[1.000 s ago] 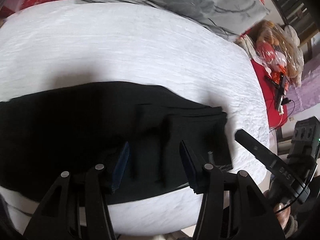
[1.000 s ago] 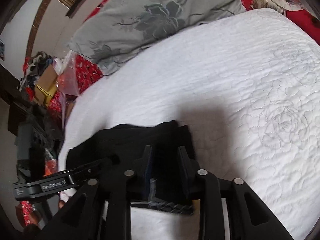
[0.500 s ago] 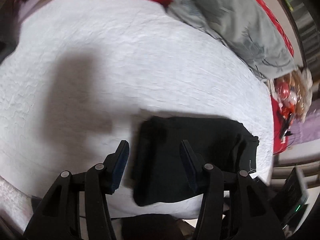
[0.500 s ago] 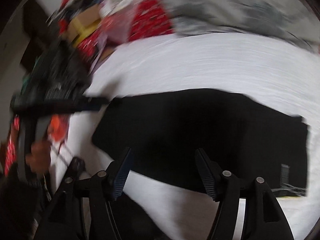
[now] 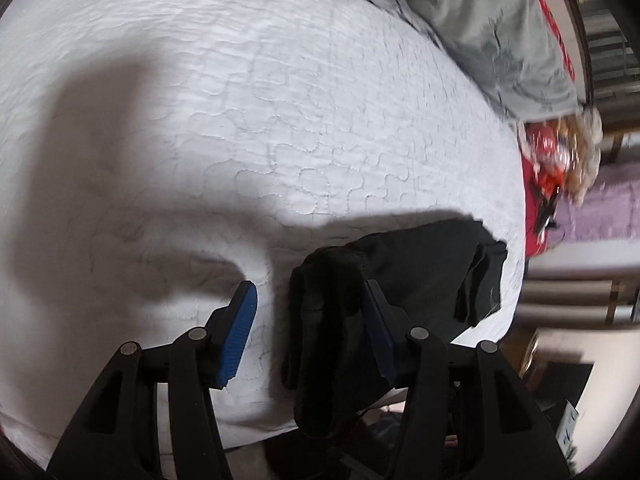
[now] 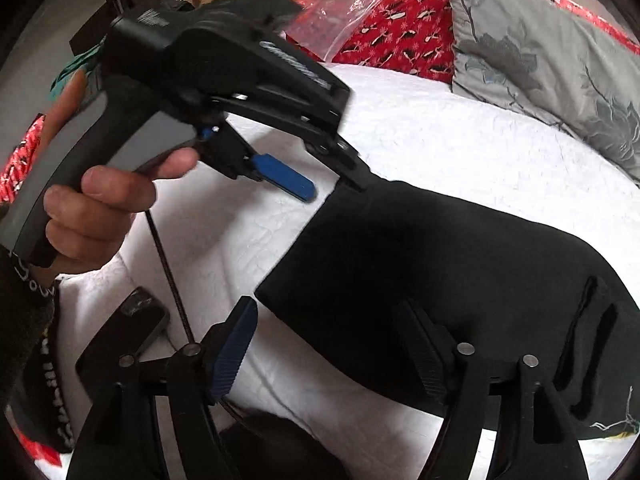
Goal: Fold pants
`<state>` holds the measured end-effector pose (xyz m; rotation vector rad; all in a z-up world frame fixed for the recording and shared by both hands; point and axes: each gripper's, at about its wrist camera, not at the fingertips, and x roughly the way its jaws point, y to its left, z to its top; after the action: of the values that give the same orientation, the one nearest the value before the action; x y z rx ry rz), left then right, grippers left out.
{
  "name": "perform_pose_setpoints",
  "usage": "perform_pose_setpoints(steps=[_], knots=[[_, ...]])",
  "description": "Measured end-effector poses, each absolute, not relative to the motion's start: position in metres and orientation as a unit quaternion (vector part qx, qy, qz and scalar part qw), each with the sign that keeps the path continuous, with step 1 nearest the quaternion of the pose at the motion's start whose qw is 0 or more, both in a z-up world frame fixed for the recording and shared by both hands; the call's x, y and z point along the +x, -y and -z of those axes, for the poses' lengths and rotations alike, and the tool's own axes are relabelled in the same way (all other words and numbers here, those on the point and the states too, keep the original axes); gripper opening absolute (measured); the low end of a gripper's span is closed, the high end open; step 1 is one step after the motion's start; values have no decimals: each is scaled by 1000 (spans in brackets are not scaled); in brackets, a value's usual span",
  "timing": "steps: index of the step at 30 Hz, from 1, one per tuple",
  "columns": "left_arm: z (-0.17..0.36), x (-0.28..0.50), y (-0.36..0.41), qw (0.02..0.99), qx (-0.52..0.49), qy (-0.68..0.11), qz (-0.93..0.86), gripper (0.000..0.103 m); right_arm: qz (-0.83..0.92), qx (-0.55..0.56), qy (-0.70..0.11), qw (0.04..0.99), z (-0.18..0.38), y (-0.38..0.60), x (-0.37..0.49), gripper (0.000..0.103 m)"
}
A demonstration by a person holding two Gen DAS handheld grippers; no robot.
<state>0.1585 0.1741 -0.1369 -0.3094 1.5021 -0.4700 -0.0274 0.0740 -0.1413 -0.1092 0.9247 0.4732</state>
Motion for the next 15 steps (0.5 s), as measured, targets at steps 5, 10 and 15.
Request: perform_pose_setpoints(steps=[5, 10, 15], knots=[[140, 163, -156, 691, -97, -682, 221, 60, -203, -78, -439, 872, 150, -99, -21, 80], [147, 168, -152, 695, -96, -680, 212, 62, -169, -103, -450, 871, 169, -116, -23, 80], [149, 164, -148, 681, -134, -682, 231, 52, -188, -68, -443, 874, 167, -99, -21, 60]])
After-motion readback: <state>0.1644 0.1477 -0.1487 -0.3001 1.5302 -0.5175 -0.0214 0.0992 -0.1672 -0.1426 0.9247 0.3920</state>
